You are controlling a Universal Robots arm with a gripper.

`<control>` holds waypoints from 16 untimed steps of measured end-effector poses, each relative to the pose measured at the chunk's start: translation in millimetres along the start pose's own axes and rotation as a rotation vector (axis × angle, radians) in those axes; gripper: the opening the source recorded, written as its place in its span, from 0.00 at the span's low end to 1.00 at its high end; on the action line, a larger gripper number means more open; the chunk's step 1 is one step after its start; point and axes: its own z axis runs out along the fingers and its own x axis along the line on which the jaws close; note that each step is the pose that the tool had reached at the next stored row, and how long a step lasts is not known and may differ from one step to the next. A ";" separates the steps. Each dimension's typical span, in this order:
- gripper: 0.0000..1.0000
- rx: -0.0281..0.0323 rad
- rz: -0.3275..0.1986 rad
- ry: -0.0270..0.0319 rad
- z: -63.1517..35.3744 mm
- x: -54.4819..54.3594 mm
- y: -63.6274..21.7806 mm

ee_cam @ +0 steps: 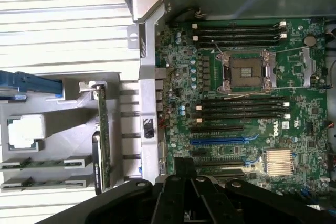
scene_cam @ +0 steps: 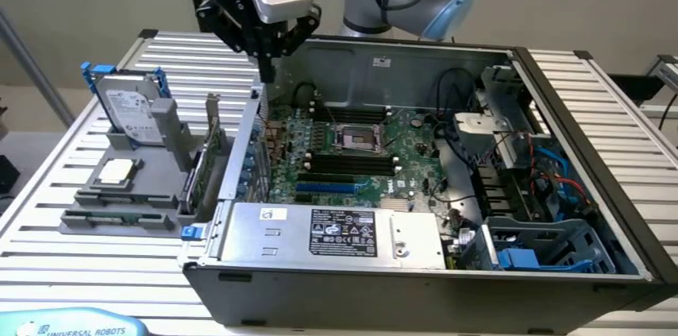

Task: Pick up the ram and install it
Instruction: 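Reach for the ram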

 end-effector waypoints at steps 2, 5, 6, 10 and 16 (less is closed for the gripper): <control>0.11 -0.0001 0.000 -0.0001 0.1 7.7 -3.3; 0.11 0.0000 0.000 0.0000 0.1 19.2 -8.3; 0.11 0.0000 0.000 0.0000 0.2 22.9 -9.9; 0.11 -0.0001 0.000 0.0000 0.3 37.9 -16.3; 0.11 0.0000 0.000 0.0000 0.6 60.3 -25.3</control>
